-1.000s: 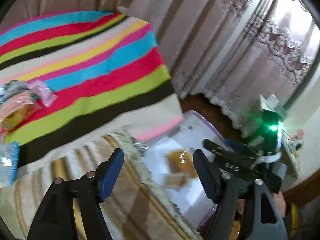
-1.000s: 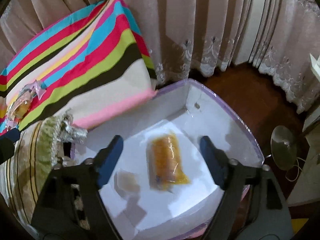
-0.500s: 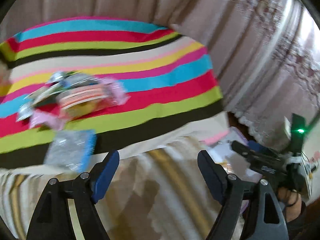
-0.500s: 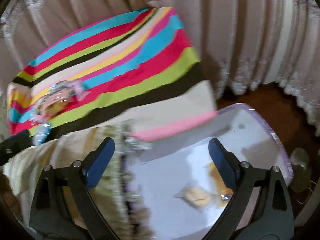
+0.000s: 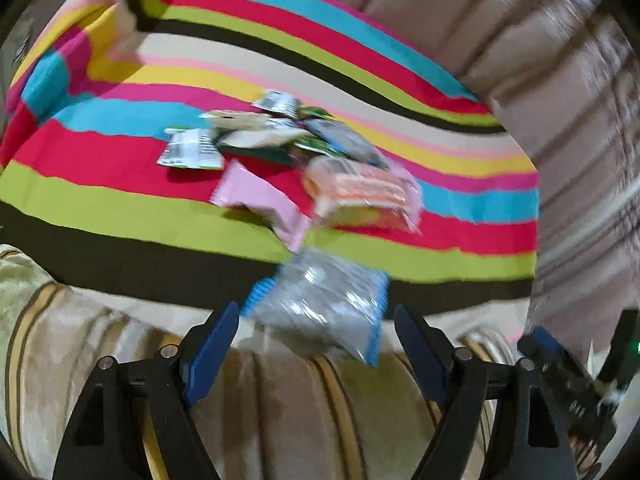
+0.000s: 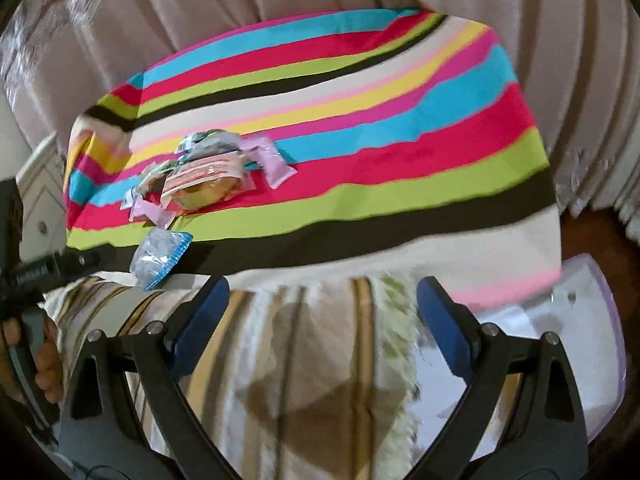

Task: Organize snacks
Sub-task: 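Move both tools back over the snack pile on the bed, then grasp the pink packet with the left tool while the right tool grasps the orange-printed clear bag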

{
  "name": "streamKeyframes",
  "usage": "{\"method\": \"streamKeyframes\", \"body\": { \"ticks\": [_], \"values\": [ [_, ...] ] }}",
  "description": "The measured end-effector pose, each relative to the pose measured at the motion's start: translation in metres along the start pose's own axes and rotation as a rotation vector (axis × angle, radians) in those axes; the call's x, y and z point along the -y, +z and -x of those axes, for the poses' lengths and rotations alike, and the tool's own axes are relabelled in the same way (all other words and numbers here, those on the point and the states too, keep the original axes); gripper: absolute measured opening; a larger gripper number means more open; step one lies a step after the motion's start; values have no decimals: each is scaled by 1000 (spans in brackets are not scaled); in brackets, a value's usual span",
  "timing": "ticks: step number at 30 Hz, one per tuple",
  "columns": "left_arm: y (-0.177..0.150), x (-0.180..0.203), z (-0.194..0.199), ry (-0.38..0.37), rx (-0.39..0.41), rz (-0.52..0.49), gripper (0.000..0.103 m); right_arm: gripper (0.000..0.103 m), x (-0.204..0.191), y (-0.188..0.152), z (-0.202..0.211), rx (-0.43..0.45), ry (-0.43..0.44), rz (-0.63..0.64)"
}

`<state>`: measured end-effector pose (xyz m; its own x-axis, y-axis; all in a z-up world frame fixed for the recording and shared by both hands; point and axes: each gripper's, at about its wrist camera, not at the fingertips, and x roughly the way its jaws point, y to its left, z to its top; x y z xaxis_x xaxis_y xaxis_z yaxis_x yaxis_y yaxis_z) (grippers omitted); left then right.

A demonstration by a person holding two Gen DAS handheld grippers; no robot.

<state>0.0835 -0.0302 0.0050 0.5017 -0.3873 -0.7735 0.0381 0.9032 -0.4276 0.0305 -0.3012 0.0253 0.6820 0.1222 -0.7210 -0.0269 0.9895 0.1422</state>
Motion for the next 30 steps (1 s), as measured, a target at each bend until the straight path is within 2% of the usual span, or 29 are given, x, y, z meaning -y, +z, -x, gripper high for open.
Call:
{"method": "streamKeyframes", "body": {
  "ticks": [5, 10, 16, 18, 21, 23, 30],
  "values": [
    [26, -23, -20, 11, 7, 126, 68, 96, -28, 25, -22, 5, -9, 121],
    [50, -32, -48, 14, -17, 205, 64, 96, -64, 47, -44, 19, -25, 289],
    [68, -29, -71, 68, -33, 194, 64, 96, -111, 65, -74, 43, -77, 576],
    [71, -26, -77, 92, -29, 172, 59, 96, -120, 68, -81, 45, -79, 647],
    [76, -23, -84, 118, -30, 133, 44, 96, -134, 73, -97, 38, -79, 762],
    [78, -22, -88, 130, -30, 109, 24, 96, -142, 79, -106, 36, -65, 818],
    [79, -41, -86, 63, 10, 167, 23, 96, -158, 97, -142, -55, 53, 892]
  ]
}}
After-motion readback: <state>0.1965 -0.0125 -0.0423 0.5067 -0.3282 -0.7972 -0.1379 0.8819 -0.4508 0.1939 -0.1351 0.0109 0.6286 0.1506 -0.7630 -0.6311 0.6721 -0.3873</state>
